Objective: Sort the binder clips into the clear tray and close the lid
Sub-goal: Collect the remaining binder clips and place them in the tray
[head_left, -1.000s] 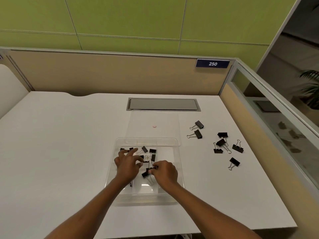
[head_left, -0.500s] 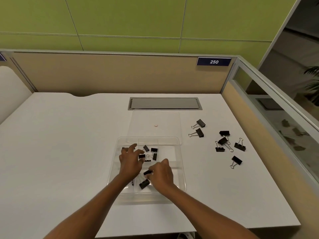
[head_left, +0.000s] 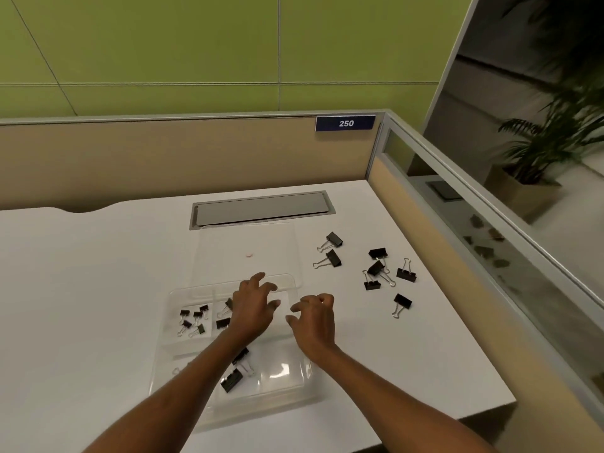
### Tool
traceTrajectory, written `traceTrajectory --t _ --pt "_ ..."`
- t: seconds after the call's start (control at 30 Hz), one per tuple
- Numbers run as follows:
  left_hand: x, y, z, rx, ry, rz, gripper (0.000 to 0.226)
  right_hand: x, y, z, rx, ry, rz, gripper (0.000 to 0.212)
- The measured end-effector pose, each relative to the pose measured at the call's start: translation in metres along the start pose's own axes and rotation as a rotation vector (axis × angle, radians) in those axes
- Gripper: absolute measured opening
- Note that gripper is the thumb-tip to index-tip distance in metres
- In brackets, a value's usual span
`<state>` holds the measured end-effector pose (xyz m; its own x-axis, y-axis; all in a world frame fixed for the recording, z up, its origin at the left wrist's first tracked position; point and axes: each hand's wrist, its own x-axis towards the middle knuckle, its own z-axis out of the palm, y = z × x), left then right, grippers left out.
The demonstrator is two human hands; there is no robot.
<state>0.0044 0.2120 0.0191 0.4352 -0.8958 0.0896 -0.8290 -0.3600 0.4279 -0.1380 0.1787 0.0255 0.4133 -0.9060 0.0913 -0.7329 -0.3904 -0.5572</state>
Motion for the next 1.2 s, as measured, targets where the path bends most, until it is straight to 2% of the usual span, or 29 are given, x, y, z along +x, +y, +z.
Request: traceTrajectory --t 0.27,0.43,0.73,0.97,1.2 --pt "0.043 0.057 0.023 0.021 -0.073 0.112 0.034 0.035 0.054 -0.035 -0.023 0.073 0.182 0.019" --pt "0.069 0.095 0.039 -0.023 -0.125 0.154 0.034 0.049 0.091 -0.057 0.02 0.085 0.385 0.02" --pt "0.106 0.144 0.082 -0.057 -0.273 0.187 0.037 0.069 0.152 -0.086 0.017 0.167 0.619 0.03" --pt "0.118 0.172 0.123 -0.062 -0.368 0.145 0.043 0.081 0.188 -0.093 -0.003 0.152 0.718 0.03" --pt "0.128 0.188 0.146 0.03 -0.385 0.157 0.044 0.088 0.205 -0.089 -0.078 0.044 0.717 0.038"
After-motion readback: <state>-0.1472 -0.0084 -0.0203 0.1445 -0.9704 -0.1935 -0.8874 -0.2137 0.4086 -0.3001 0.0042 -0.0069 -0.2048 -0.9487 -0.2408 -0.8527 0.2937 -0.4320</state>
